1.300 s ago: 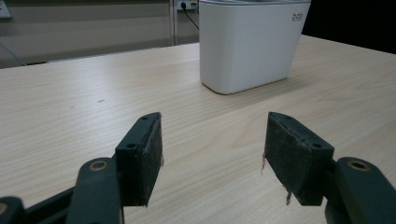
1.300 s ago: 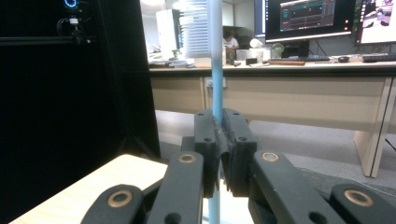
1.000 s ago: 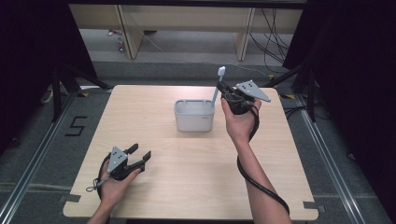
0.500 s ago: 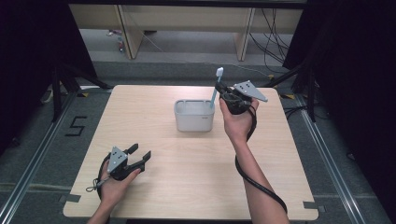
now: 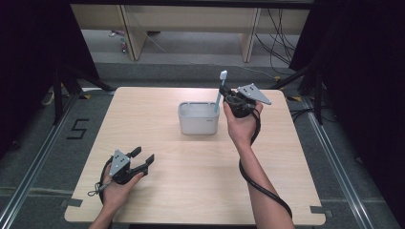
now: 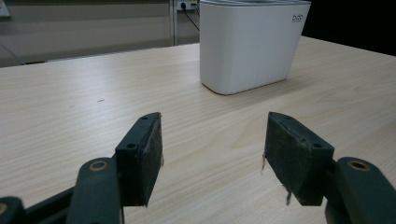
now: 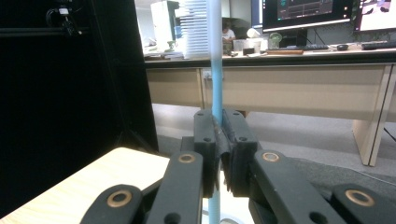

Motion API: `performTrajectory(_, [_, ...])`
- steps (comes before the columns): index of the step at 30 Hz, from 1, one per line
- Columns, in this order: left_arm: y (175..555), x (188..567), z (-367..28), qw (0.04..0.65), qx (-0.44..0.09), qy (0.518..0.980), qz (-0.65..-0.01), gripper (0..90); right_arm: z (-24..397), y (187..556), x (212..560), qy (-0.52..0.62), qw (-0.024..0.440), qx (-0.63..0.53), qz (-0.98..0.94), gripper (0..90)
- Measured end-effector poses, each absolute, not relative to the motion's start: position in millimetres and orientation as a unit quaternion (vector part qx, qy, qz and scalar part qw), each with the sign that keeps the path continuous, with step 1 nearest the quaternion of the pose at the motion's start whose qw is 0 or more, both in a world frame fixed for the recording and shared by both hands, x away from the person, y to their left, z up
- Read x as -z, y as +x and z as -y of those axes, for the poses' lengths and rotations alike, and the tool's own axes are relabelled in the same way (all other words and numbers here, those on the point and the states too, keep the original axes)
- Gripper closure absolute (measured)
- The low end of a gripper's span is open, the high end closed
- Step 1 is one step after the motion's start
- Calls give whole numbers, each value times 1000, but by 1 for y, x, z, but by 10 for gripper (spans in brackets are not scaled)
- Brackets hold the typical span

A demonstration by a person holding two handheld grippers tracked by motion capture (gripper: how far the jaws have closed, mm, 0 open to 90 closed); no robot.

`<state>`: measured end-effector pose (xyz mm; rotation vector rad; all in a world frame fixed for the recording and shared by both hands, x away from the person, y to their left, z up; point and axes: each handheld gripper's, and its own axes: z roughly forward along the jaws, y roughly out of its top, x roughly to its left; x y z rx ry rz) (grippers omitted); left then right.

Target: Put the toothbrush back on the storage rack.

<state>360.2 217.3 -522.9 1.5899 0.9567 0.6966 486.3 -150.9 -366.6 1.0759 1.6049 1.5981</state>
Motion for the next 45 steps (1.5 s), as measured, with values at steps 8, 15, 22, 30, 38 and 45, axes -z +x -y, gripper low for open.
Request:
performTrajectory(8, [360, 523, -218, 548, -293, 671, -405, 367, 149, 488, 373, 412, 305, -604, -610, 853])
performTrajectory(15, [360, 523, -217, 548, -293, 671, -404, 367, 149, 490, 376, 411, 304, -604, -612, 853])
performTrajectory(22, [360, 523, -217, 548, -293, 671, -405, 367, 150, 491, 378, 413, 308, -597, -615, 853])
performTrajectory(30, [360, 523, -218, 549, -292, 670, -405, 367, 149, 492, 384, 418, 305, -595, -615, 849])
performTrajectory(38, [360, 523, -218, 549, -292, 670, -406, 367, 148, 492, 389, 426, 296, -592, -617, 845])
performTrajectory(45, [360, 523, -218, 550, -291, 670, -406, 367, 147, 491, 396, 429, 292, -591, -617, 844])
